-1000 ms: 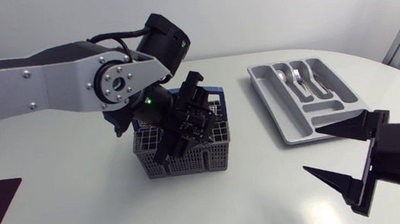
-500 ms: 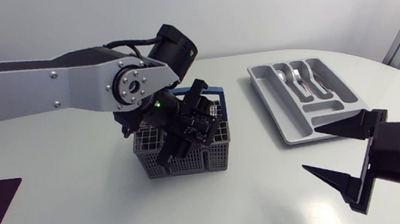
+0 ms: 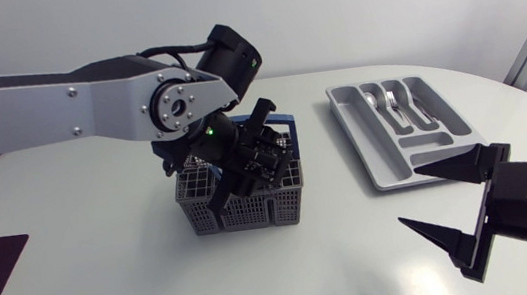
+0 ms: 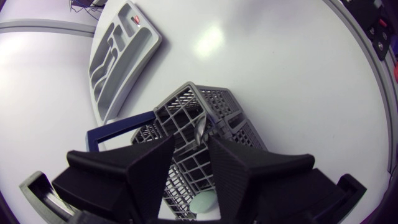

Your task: Unload the cutlery basket into the drawer organizer.

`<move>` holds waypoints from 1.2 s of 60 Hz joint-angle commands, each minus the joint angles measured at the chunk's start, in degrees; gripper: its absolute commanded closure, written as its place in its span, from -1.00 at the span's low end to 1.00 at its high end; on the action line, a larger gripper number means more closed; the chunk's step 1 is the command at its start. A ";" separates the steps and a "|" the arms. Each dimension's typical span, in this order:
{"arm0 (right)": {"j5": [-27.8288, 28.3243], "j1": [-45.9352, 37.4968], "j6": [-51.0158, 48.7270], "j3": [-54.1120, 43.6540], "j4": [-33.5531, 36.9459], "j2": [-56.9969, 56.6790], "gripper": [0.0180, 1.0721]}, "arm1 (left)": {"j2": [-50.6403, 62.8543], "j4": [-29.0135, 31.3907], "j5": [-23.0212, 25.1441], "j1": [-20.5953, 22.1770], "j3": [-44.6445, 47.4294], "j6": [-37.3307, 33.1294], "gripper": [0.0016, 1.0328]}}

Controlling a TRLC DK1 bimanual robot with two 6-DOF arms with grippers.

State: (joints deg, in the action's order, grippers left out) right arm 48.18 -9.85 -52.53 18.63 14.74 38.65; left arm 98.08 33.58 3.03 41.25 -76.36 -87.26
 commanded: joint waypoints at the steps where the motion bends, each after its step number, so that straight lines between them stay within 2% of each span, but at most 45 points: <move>1: 0.16 -0.26 -0.82 -1.67 -0.42 0.72 -0.88 | 2.20 0.43 0.66 -0.03 -1.60 -1.95 0.27; 16: 0.24 -0.52 -0.99 -1.67 -0.33 0.72 -0.88 | 3.17 0.43 0.66 0.49 -1.60 -1.68 0.28; 26: 0.16 -0.52 -1.34 -1.67 -0.24 0.72 -0.88 | 3.52 0.25 0.66 0.58 -1.78 -1.59 0.54; 33: 0.16 -0.52 -1.61 -1.76 -0.15 0.72 -0.88 | 3.61 0.25 0.66 0.58 -2.04 -1.51 0.56; 44: 0.16 -0.52 -1.70 -1.67 -0.15 0.72 -0.88 | 3.52 0.25 0.75 0.67 -2.13 -1.15 0.81; 72: 0.24 -0.61 -2.22 -1.76 1.17 -0.51 -0.88 | 1.15 0.25 0.75 0.49 -2.13 0.52 0.83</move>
State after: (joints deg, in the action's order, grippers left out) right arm 48.18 -10.22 -54.06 18.63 15.07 38.59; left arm 100.33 33.45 3.22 41.69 -77.32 -87.00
